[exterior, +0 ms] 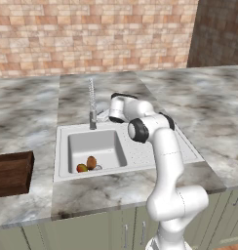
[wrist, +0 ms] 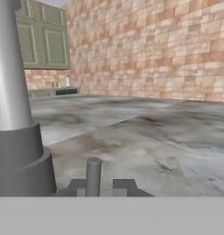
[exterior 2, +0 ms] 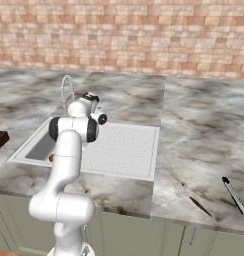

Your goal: Pick up all produce items and place them in the sink. Turn on the sink faucet to wash them. Then turn the sink off and put them in the tray.

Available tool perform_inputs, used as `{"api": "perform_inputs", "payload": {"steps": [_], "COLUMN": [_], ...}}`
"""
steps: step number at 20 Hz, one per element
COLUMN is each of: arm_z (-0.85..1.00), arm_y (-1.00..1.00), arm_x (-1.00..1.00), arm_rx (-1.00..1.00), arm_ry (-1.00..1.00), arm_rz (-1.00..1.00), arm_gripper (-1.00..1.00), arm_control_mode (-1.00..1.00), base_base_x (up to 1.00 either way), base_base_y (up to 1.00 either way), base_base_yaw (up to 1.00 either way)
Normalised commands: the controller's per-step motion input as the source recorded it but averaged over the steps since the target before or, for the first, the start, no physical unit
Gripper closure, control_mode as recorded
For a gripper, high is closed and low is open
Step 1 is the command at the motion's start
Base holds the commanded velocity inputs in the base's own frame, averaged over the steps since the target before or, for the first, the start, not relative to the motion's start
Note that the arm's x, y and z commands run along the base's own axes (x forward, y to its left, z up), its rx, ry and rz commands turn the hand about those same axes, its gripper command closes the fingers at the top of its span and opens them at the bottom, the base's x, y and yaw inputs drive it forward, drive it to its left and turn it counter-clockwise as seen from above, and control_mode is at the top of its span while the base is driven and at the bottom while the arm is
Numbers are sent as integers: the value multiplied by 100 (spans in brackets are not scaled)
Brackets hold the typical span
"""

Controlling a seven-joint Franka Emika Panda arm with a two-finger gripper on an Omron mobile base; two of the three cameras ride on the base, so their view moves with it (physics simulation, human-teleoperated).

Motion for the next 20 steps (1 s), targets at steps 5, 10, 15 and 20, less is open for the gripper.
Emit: {"api": "perform_inputs", "payload": {"steps": [5, 10, 15, 20], "arm_z": [-5, -8, -23, -27], "arm_y": [-30, -67, -64, -58], "arm_x": [8, 10, 15, 15], "arm_rx": [3, 11, 9, 4], "arm_ry": [3, 3, 6, 11], "arm_rz": [0, 0, 0, 0], "arm_gripper": [100, 100, 100, 100], "arm_control_mode": [-100, -100, -100, -100], "base_base_x": [0, 0, 0, 0], "base_base_y": [0, 0, 0, 0], "base_base_yaw": [0, 0, 0, 0]}}
